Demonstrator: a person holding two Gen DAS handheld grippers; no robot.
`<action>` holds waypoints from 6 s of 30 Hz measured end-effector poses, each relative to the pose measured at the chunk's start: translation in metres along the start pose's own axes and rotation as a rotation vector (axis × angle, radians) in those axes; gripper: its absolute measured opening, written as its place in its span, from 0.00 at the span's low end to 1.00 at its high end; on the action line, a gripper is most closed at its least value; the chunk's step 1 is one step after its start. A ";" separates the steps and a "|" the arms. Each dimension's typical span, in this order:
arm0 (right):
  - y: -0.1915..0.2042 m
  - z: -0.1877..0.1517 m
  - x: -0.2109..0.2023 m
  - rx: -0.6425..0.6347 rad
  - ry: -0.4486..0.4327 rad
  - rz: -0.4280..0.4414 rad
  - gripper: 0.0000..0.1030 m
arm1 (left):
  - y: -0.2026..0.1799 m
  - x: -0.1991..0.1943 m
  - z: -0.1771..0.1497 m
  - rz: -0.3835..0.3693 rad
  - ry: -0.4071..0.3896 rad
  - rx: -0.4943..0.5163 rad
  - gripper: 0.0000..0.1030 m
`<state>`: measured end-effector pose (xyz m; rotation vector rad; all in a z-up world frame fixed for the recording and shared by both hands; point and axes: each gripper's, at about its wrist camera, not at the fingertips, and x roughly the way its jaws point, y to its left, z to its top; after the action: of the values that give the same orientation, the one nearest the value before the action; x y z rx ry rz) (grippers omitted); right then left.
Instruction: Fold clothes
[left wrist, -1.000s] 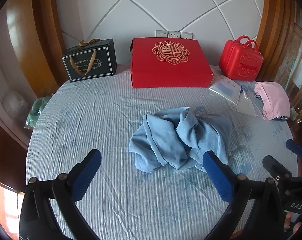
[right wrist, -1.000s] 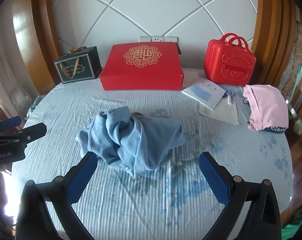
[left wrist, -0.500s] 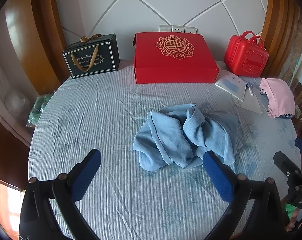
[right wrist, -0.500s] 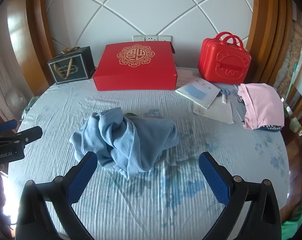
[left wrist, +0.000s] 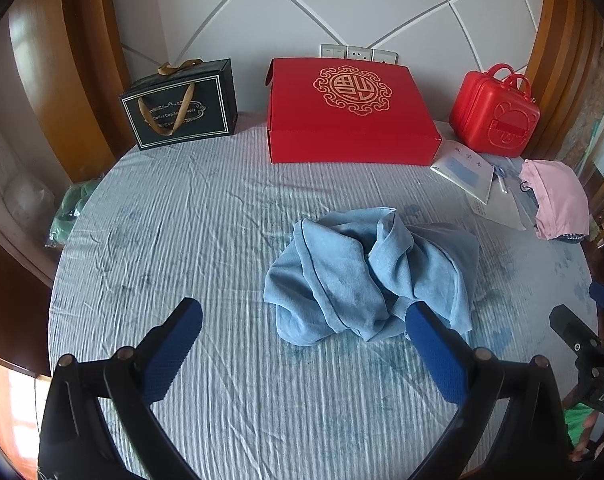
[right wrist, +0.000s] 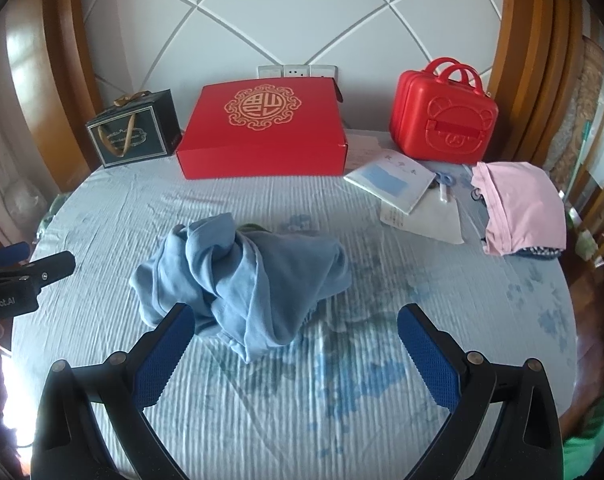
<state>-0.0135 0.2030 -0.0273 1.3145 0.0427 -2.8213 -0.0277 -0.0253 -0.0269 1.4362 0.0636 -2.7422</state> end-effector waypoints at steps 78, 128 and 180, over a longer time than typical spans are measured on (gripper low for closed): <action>-0.149 -0.049 0.157 -0.037 0.260 -0.070 0.78 | -0.078 0.203 -0.036 -0.160 0.370 0.098 0.09; -0.188 -0.040 0.082 0.348 0.150 0.114 0.88 | 0.014 0.147 0.075 0.121 0.095 -0.029 0.04; -0.113 -0.036 0.068 0.056 0.189 0.377 0.88 | -0.111 0.110 0.041 0.159 -0.100 0.212 0.01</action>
<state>-0.0337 0.3165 -0.1008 1.4218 -0.2545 -2.3972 -0.1302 0.0809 -0.0922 1.2802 -0.3396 -2.7504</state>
